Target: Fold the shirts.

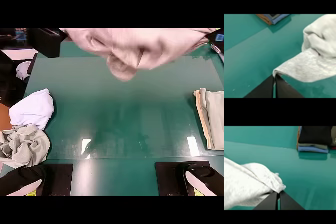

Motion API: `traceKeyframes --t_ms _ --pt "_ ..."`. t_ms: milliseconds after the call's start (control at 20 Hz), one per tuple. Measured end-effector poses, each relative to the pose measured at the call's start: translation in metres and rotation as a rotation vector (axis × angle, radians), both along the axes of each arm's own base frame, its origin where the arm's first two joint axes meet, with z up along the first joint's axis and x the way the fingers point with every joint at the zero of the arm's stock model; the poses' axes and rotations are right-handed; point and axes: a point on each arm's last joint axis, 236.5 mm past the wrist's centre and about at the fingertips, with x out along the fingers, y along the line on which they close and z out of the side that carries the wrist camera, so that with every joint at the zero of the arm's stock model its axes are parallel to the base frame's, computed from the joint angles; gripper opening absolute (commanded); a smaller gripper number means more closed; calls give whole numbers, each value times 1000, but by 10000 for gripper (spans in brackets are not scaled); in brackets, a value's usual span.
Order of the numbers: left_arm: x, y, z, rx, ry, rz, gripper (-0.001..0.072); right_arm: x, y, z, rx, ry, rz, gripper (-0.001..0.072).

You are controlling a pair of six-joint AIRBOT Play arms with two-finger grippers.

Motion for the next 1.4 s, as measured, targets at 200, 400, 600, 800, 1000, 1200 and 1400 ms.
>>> traceKeyframes --t_ms 200,400,600,800,1000,1200,1400 --pt "6 -15 -60 36 148 -22 28 3 27 -74 -31 199 77 14" --pt "0 -25 -172 141 411 -43 28 2 70 -179 -83 440 178 14" --pt "-26 -16 -254 236 620 -49 28 -9 99 -252 -136 598 242 14" --pt "-51 -5 -284 308 732 -75 28 -23 110 -280 -166 663 277 16" --pt "-47 10 -293 383 710 -73 28 -24 107 -271 -150 628 271 17" --pt "-3 45 -289 356 624 69 28 -17 90 -252 -114 572 221 17" --pt "46 84 -267 265 523 219 28 -21 118 -241 -34 544 284 17"
